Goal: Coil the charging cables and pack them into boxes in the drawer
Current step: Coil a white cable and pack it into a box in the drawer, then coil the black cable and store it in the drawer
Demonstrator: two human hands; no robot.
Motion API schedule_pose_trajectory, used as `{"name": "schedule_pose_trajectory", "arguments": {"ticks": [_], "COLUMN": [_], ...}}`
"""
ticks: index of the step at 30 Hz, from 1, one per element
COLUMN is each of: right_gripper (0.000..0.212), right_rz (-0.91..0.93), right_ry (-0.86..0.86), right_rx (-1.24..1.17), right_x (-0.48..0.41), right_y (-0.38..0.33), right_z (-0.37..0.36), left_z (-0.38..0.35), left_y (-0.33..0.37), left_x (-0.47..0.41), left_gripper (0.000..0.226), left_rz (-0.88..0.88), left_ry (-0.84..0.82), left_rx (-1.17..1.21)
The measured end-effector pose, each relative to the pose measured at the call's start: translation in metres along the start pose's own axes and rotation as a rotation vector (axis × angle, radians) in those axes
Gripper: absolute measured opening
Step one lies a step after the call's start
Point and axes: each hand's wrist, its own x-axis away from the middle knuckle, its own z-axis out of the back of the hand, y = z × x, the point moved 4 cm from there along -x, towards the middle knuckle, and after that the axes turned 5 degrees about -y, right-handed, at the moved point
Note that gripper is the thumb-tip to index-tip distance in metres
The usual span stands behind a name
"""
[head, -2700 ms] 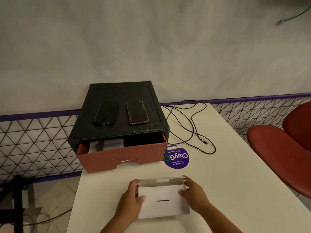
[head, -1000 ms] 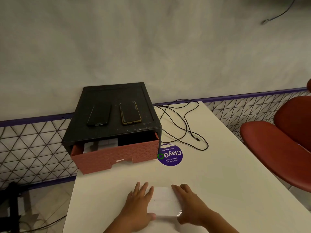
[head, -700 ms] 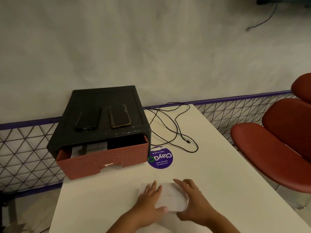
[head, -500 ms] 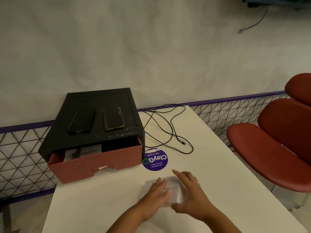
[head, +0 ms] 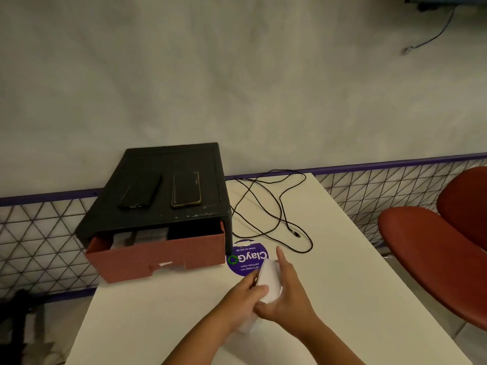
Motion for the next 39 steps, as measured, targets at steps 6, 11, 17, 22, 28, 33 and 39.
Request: {"name": "schedule_pose_trajectory", "arguments": {"ticks": [6,11,17,22,28,33,39], "right_gripper": [0.101,0.121,0.116,0.107,0.102,0.103,0.12], "right_rz": [-0.026,-0.093,-0.141,-0.1,-0.098,-0.133,-0.261], "right_ry": [-0.122,-0.234,-0.365,-0.46,-0.542,-0.588,-0.639], "right_rx": [-0.09,0.025,0.325,0.581,0.787,0.871,0.979], "right_x": [-0.02,-0.034,-0.041,-0.057,-0.062,-0.063,-0.074], "right_y": [0.013,0.051,0.059,0.064,0.077,0.083,0.073], "right_z": [-0.009,-0.025,-0.012,0.009,0.031,0.035,0.032], "left_z": [0.009,0.017,0.038,0.034,0.008,0.011,0.046], "left_y": [-0.008,-0.007,-0.022,-0.05,-0.069,-0.077,-0.068], "left_x": [-0.003,-0.006,-0.005,-0.016,-0.039,-0.048,-0.037], "left_gripper": [0.036,0.047,0.043,0.03,0.049,0.041,0.028], "left_rz": [0.064,0.047,0.012,0.1,0.25,0.26,0.223], "left_ry": [0.057,0.096,0.233,0.284,0.334,0.38,0.494], "left_rx": [0.424,0.431,0.533,0.629,0.348,0.134,0.545]}}
